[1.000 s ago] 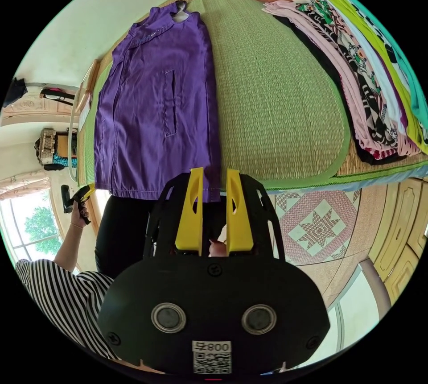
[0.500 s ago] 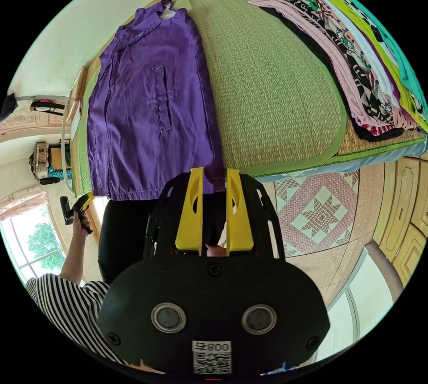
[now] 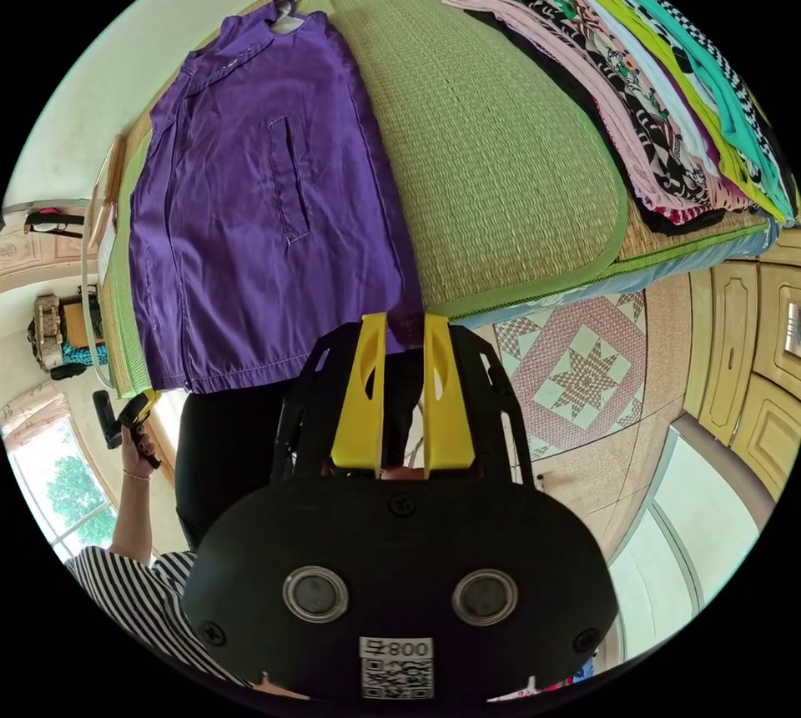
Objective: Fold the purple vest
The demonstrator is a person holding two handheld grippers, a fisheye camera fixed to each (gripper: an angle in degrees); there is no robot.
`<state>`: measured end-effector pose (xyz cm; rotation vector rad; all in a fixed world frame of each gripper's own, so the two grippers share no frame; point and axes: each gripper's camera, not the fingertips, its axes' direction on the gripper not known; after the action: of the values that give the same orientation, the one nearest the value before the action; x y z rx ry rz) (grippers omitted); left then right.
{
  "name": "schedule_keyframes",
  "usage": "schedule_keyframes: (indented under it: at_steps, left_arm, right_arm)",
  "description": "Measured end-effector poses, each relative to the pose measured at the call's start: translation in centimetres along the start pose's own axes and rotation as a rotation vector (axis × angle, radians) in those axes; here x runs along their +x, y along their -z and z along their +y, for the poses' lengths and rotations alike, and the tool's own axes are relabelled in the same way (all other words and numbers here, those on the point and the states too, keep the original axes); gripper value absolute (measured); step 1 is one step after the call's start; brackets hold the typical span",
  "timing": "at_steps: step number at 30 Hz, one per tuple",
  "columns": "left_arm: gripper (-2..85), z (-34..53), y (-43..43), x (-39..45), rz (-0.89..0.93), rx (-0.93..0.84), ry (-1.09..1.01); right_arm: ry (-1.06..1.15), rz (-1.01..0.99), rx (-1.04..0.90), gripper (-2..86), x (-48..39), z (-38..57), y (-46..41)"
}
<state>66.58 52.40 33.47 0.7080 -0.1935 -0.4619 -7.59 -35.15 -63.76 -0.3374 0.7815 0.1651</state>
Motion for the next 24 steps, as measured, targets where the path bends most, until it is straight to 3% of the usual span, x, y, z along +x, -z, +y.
schedule_keyframes:
  at_steps: [10,24]
  left_arm:
    - [3.7,3.1,-0.4,-1.4,-0.013,0.041,0.011]
    - [3.1,9.8,4.3,0.3,0.159,0.239,-0.105]
  right_arm:
    - [-0.001,-0.004,-0.018,5.0,3.0,1.0,0.1]
    - [0.123,-0.545,0.128,2.8,13.7,7.4,6.2]
